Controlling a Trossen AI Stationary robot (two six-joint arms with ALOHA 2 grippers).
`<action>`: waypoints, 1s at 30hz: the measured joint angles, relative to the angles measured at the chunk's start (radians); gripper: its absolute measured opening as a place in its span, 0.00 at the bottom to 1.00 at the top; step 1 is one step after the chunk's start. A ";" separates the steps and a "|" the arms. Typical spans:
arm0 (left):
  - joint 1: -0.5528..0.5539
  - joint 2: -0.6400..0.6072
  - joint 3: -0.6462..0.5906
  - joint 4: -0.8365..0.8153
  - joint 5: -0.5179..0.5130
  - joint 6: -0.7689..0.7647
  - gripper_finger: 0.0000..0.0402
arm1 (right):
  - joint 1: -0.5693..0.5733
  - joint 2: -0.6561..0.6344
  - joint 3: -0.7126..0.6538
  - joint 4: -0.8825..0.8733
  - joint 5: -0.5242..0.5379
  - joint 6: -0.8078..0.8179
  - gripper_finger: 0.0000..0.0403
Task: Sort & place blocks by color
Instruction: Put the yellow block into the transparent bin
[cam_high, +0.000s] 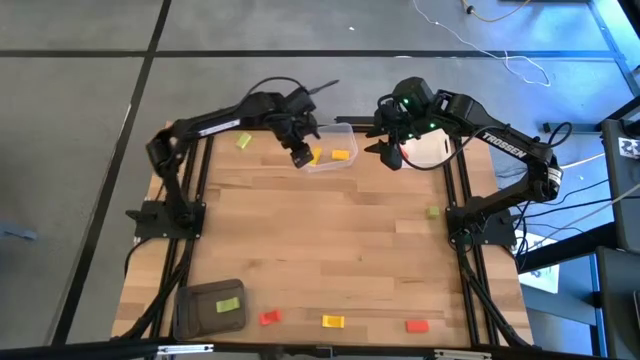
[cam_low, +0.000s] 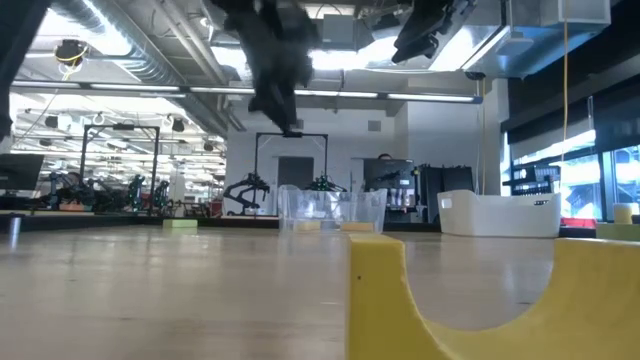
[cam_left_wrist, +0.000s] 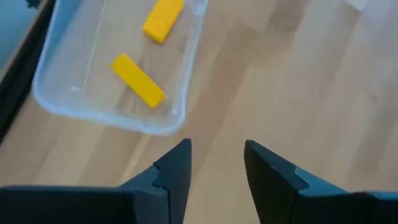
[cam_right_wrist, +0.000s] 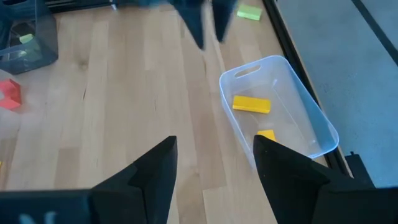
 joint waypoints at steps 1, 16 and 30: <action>-0.010 -0.027 0.000 -0.018 -0.013 -0.020 0.34 | 0.000 0.000 0.000 0.007 0.000 0.000 0.53; -0.260 -0.337 0.000 -0.224 -0.088 -0.154 0.34 | 0.055 0.006 -0.002 -0.045 -0.174 -0.077 0.53; -0.487 -0.355 -0.001 -0.441 -0.193 -0.277 0.34 | 0.299 0.006 -0.002 -0.071 -0.019 0.009 0.53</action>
